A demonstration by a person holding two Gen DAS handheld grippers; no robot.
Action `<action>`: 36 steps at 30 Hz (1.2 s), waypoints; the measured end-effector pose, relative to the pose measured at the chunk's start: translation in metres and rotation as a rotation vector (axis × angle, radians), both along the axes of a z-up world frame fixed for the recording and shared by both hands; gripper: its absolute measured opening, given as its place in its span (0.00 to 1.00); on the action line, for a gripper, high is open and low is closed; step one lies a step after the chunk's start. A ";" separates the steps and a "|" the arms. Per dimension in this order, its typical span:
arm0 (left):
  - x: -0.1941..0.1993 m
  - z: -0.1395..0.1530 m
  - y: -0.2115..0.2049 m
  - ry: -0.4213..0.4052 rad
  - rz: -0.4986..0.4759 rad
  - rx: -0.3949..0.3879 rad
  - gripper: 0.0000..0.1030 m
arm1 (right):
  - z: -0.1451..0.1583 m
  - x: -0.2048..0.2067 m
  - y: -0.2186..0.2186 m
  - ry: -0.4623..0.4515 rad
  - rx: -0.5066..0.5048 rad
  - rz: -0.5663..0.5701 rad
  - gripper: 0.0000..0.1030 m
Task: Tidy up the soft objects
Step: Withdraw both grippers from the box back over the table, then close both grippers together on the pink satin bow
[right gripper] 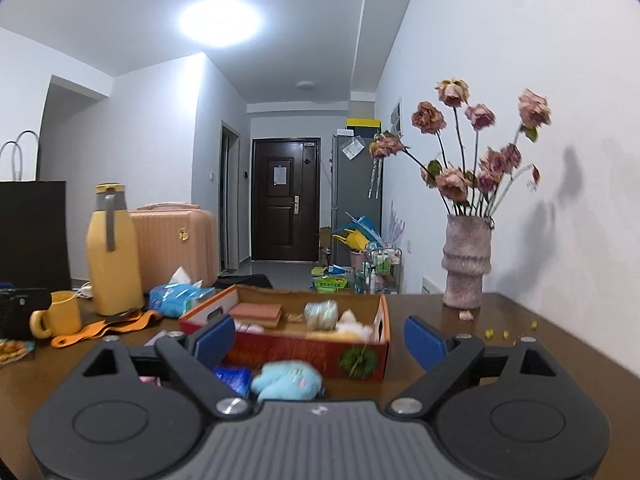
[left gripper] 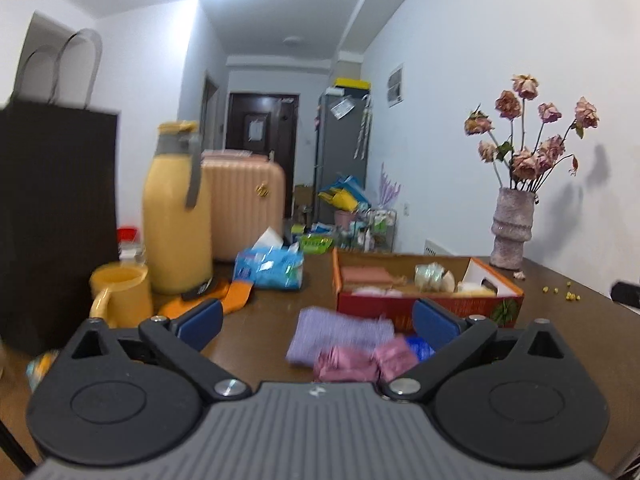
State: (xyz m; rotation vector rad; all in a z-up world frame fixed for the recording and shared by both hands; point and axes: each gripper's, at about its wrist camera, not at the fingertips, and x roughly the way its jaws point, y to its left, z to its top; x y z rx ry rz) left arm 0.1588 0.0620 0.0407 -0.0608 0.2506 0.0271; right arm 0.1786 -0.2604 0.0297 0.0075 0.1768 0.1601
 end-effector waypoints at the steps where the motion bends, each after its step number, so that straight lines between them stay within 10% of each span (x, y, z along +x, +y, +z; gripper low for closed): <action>1: -0.006 -0.004 0.002 0.019 -0.005 -0.006 1.00 | -0.006 -0.009 0.000 0.014 0.013 -0.002 0.89; 13: 0.009 -0.023 0.003 0.111 -0.026 -0.038 1.00 | -0.028 -0.019 0.018 0.105 0.026 0.066 0.86; 21: 0.079 -0.049 0.017 0.263 -0.050 -0.181 0.96 | -0.046 0.035 0.046 0.248 0.064 0.172 0.66; 29: 0.170 -0.061 0.047 0.396 -0.052 -0.387 0.68 | -0.051 0.132 0.092 0.363 0.073 0.292 0.60; 36: 0.177 -0.078 0.047 0.471 -0.120 -0.386 0.37 | -0.067 0.194 0.135 0.427 0.051 0.407 0.51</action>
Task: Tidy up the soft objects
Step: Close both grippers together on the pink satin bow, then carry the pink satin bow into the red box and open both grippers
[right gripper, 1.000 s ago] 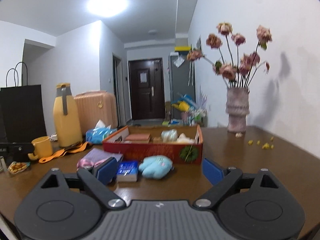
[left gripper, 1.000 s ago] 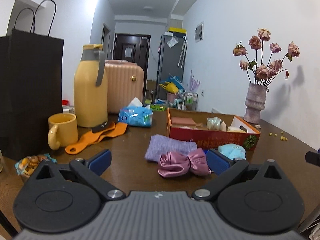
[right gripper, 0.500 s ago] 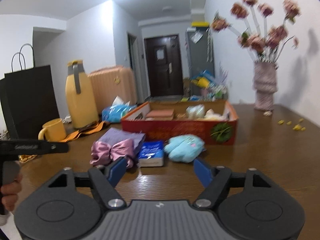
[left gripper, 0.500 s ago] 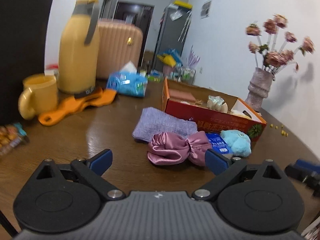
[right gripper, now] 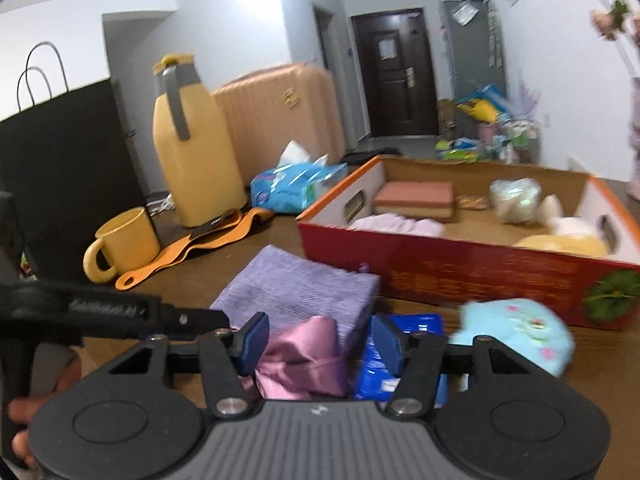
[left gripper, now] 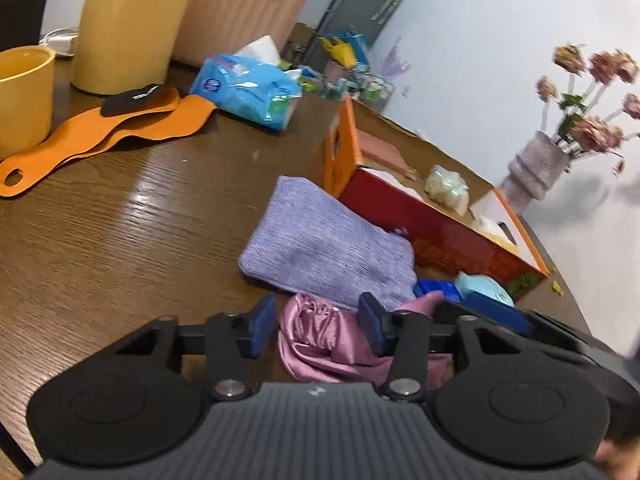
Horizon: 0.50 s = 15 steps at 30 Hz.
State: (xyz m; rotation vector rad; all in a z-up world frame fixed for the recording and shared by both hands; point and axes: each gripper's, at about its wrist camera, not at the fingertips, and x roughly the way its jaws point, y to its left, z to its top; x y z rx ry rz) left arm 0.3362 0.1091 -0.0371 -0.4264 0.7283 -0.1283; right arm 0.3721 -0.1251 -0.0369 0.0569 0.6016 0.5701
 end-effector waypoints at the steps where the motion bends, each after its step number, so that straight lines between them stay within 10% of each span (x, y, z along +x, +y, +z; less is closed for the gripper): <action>1: -0.002 0.001 -0.001 -0.003 -0.007 -0.004 0.28 | -0.004 0.005 0.004 0.019 -0.003 0.008 0.44; 3: -0.013 0.004 -0.005 -0.029 -0.026 0.005 0.23 | -0.010 0.009 0.006 0.057 0.022 0.027 0.27; 9: -0.058 0.008 -0.027 -0.067 -0.086 0.045 0.10 | -0.005 -0.044 -0.014 -0.029 0.013 0.035 0.19; 15: -0.106 0.014 -0.048 -0.131 -0.183 0.030 0.24 | -0.016 -0.126 -0.041 -0.121 -0.028 0.041 0.13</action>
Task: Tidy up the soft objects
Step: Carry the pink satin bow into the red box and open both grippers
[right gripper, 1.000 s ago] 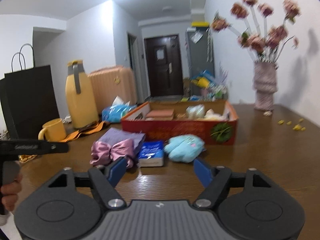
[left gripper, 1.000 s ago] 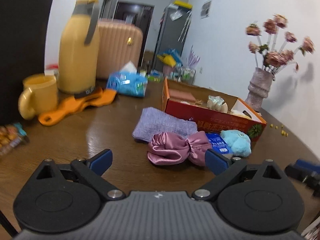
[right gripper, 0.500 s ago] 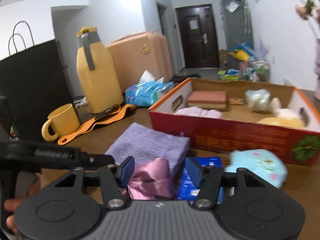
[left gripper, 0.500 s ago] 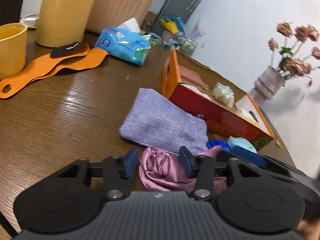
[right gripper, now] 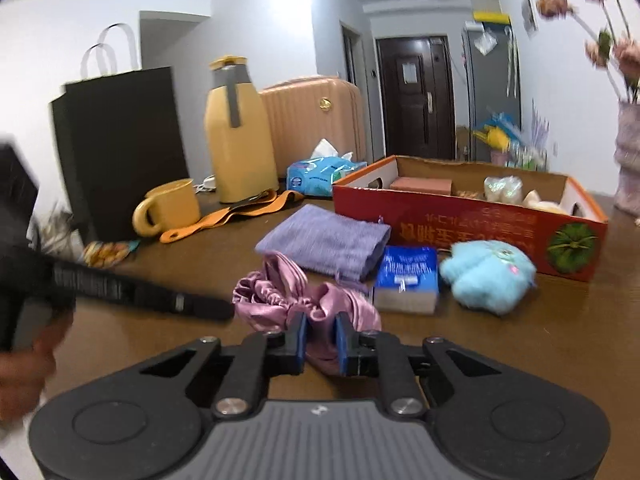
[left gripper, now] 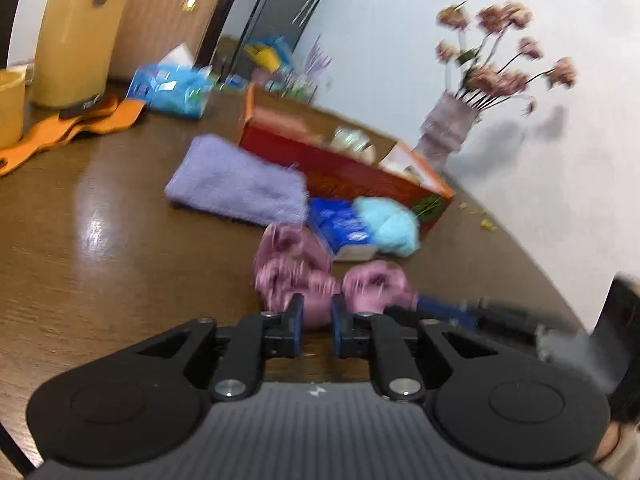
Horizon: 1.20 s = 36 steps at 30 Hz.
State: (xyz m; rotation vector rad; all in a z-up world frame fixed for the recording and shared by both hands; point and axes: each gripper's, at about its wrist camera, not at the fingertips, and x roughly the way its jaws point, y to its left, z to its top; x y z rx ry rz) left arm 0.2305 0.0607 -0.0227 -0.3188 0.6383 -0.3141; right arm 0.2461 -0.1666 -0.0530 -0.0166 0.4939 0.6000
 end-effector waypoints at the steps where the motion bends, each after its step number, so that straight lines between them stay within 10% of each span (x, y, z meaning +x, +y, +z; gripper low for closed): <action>1: -0.003 0.005 -0.001 -0.032 0.003 0.008 0.39 | -0.001 -0.009 -0.002 0.006 -0.008 0.000 0.12; 3: 0.000 0.009 -0.004 -0.066 0.036 0.039 0.57 | -0.005 -0.018 -0.006 0.036 -0.007 -0.011 0.12; 7: 0.013 0.004 -0.018 -0.032 0.046 0.102 0.60 | -0.007 -0.026 -0.011 0.056 0.004 -0.065 0.16; 13: 0.004 -0.015 -0.021 0.006 0.031 0.109 0.33 | 0.011 -0.036 -0.032 0.043 0.115 -0.074 0.31; 27: -0.005 -0.007 -0.008 0.005 0.029 0.039 0.55 | -0.014 0.004 -0.017 0.174 0.145 -0.160 0.33; 32: 0.001 -0.024 -0.010 0.087 0.004 0.013 0.52 | -0.016 0.004 -0.017 0.186 0.153 -0.160 0.32; 36: 0.004 -0.029 -0.009 0.110 -0.014 -0.007 0.31 | -0.019 0.006 -0.019 0.205 0.168 -0.155 0.32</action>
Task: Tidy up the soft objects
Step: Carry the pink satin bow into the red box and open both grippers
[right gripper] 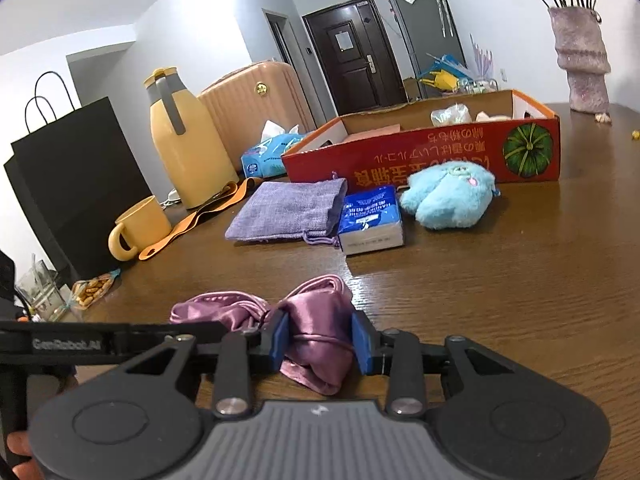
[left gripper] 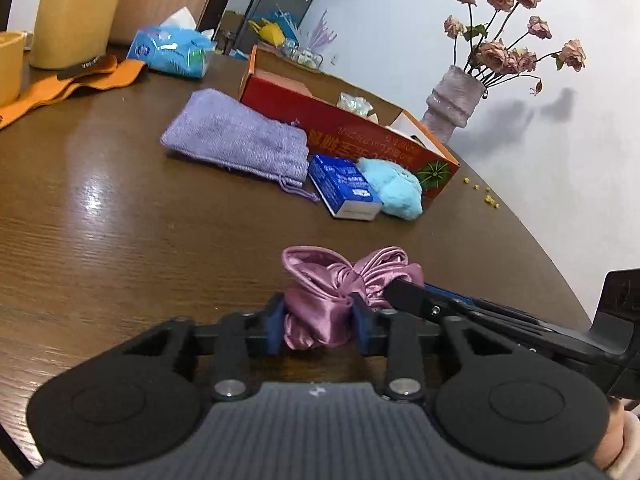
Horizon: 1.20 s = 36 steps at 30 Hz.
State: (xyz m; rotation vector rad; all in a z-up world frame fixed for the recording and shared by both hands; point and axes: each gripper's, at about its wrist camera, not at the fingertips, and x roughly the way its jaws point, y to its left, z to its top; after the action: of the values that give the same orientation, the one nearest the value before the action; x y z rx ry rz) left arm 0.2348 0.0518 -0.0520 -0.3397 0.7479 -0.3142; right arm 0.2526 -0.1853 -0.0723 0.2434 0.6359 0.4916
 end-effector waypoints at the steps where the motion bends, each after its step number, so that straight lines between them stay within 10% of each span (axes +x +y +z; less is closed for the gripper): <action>1: 0.001 -0.001 0.001 0.004 -0.001 -0.004 0.31 | -0.001 0.001 0.000 0.006 0.005 0.001 0.32; 13: 0.022 0.022 -0.006 -0.052 -0.058 -0.025 0.18 | 0.013 0.007 -0.005 -0.013 0.049 -0.015 0.16; 21: 0.165 0.094 -0.015 -0.171 -0.115 -0.030 0.18 | 0.096 0.112 -0.021 -0.173 0.030 -0.065 0.16; 29: 0.319 0.060 -0.028 -0.028 -0.037 0.233 0.18 | 0.072 0.304 0.006 0.085 0.016 -0.095 0.15; 36: 0.326 0.040 -0.027 -0.051 -0.015 0.399 0.24 | 0.037 0.363 0.054 0.226 -0.152 -0.028 0.22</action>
State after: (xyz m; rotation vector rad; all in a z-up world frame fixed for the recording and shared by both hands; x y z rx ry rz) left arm 0.5603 0.0250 -0.0124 0.0509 0.7450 -0.1809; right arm 0.6155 -0.1309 -0.0353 0.1648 0.8849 0.3898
